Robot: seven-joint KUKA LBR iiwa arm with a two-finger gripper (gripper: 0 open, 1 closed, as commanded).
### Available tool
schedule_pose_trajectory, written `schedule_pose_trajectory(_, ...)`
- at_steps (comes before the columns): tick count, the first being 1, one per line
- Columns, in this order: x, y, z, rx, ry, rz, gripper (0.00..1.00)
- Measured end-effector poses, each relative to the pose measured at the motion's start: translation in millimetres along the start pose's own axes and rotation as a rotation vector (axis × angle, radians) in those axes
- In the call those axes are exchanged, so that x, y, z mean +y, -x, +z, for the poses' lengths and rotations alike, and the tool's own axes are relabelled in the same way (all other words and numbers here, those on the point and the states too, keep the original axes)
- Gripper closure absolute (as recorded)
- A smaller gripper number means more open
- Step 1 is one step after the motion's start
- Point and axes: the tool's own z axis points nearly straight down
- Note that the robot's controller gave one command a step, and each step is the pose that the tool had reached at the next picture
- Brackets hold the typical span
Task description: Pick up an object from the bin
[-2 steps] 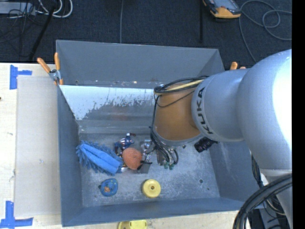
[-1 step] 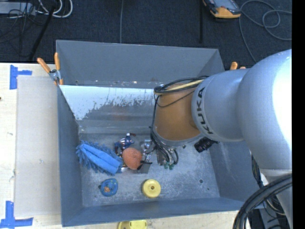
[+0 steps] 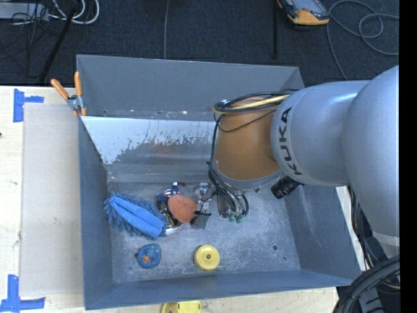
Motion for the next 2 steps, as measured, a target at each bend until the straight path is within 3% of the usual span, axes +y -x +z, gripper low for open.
schedule_pose_trajectory(1,-1,-7.1,-17,-0.018,0.004,-0.002,1.00)
schedule_pose_trajectory(2,8,-2.8,4,-0.001,0.000,-0.023,1.00)
